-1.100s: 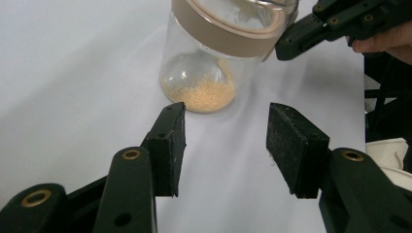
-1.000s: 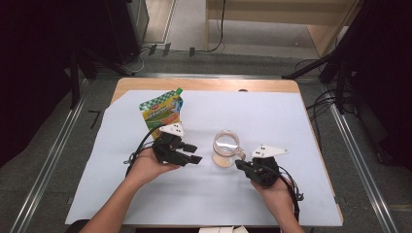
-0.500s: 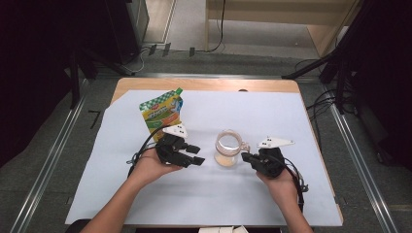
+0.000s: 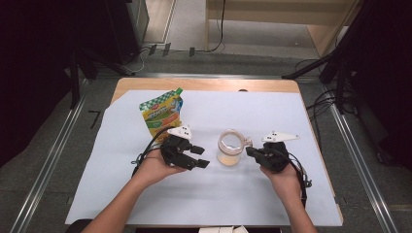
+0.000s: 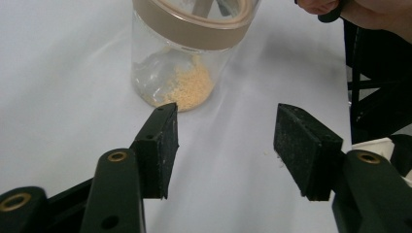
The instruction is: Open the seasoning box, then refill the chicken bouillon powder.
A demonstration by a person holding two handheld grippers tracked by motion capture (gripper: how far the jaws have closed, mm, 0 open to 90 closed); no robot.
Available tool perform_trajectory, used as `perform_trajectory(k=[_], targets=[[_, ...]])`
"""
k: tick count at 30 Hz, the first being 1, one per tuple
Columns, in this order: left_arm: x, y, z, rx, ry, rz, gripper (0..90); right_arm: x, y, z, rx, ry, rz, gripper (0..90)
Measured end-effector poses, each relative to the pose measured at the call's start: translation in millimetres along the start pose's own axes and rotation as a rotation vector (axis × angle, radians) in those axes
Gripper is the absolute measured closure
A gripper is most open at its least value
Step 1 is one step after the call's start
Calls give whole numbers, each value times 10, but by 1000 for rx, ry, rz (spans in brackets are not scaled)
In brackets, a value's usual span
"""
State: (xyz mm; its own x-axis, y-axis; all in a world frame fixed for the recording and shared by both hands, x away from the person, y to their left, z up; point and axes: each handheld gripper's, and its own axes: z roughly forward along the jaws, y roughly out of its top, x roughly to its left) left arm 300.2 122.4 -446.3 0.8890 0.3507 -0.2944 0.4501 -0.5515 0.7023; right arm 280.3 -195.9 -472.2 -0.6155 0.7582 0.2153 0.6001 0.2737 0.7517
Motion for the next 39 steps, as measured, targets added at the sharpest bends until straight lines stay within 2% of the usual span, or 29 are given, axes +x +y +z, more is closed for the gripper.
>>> perform_trajectory(k=[4,7,9,14,18,25,30,33,35,39], targets=[[14,58,13,-9,-31,-29,376,-38,-8,-64,7,-7,16,900],[18,108,29,-3,-43,-12,340,-66,-3,-99,1,-16,24,900],[11,143,56,6,-38,-8,317,-88,7,-121,-1,-23,24,900],[-11,227,100,21,-4,32,275,-142,42,-120,2,-29,25,900],[53,313,143,2,-22,14,261,-192,64,-90,4,-14,41,900],[116,440,295,15,-1,37,216,-283,143,-19,12,4,39,900],[146,492,389,14,-7,49,188,-296,117,17,20,-4,23,900],[137,497,471,38,20,73,184,-283,89,49,35,-20,16,900],[124,499,507,36,44,80,179,-283,84,59,34,-23,21,900],[108,516,561,25,59,90,149,-273,80,57,32,-29,20,900]])
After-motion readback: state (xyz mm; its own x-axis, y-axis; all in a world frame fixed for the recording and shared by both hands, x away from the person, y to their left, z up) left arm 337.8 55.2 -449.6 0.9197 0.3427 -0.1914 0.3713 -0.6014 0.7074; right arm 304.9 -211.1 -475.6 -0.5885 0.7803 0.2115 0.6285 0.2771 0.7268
